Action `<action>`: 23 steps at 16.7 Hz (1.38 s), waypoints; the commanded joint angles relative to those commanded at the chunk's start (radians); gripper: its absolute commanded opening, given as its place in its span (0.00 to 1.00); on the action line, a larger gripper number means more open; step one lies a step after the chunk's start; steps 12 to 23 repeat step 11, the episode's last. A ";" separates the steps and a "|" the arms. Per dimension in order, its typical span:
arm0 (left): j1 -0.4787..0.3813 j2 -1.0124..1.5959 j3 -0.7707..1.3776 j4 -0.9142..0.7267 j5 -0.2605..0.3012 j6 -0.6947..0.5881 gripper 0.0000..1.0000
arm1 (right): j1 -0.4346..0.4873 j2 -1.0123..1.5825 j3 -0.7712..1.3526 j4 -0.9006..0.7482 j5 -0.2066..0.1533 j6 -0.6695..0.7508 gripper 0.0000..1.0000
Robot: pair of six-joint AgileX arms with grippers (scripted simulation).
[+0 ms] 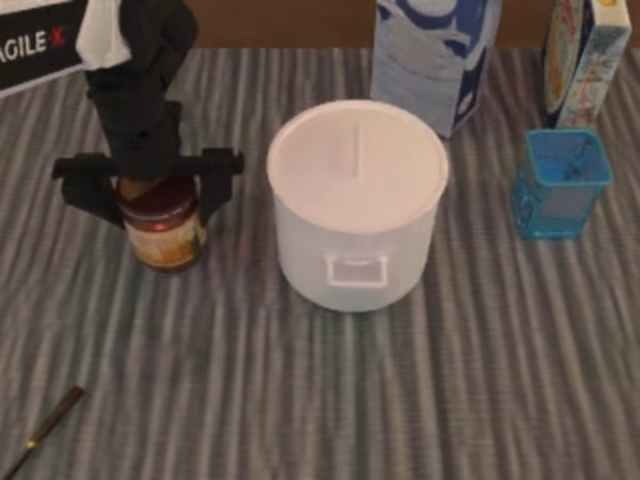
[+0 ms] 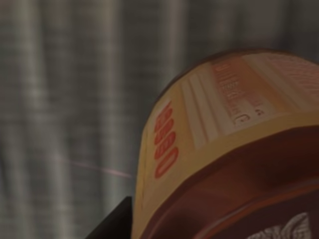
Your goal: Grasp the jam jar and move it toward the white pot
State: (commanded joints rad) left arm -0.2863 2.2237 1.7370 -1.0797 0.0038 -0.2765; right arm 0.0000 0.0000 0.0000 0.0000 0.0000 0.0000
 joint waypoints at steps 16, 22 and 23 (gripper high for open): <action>0.000 0.000 0.000 0.000 0.000 0.000 1.00 | 0.000 0.000 0.000 0.000 0.000 0.000 1.00; 0.000 0.000 0.000 0.000 0.000 0.000 1.00 | 0.000 0.000 0.000 0.000 0.000 0.000 1.00; 0.000 0.000 0.000 0.000 0.000 0.000 1.00 | 0.000 0.000 0.000 0.000 0.000 0.000 1.00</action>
